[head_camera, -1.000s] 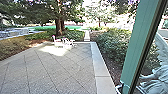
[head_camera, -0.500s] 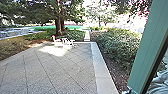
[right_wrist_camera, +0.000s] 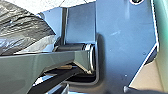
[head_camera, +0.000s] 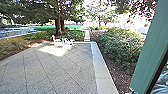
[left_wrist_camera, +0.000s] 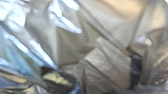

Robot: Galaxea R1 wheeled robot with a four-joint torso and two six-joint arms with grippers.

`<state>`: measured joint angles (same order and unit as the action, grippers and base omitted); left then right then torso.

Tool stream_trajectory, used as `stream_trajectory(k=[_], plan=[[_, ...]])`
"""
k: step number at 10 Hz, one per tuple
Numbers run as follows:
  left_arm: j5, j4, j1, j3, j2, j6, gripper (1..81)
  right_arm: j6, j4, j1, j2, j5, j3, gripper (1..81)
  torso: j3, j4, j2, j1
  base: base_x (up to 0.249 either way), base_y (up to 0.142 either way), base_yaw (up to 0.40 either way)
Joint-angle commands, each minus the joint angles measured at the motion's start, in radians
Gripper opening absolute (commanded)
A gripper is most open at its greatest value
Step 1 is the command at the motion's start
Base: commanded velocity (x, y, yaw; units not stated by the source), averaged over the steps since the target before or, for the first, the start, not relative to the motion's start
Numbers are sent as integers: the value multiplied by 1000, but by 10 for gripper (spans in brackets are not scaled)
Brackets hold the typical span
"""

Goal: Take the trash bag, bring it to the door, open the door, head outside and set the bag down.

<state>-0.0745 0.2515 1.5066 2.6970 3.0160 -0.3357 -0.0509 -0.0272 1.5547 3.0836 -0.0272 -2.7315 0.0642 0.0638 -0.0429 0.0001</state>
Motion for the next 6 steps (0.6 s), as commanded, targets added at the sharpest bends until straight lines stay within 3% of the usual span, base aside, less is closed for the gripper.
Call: stream_trajectory(k=[1,2,3,4,5,6], plan=[[61,6,-49,-8,-12,-2,10,-3,0,-38,13,-66,9,811,0,0,0,0,0,0,0],[64,8,-48,-16,-17,7,10,-4,4,-37,13,-66,12,811,0,-40,0,0,0,0,0],[64,8,-48,-29,-18,11,10,-4,7,-37,14,-66,13,811,0,-99,0,0,0,0,0],[62,9,-53,-36,-23,12,10,-4,9,-37,14,-68,13,811,0,-110,0,0,0,0,0],[61,23,-59,-39,-26,14,10,-4,9,-38,13,-68,13,811,0,-133,0,0,0,0,0],[62,76,-73,-39,-35,14,10,-4,9,-38,14,-68,10,811,0,-168,0,0,0,0,0]])
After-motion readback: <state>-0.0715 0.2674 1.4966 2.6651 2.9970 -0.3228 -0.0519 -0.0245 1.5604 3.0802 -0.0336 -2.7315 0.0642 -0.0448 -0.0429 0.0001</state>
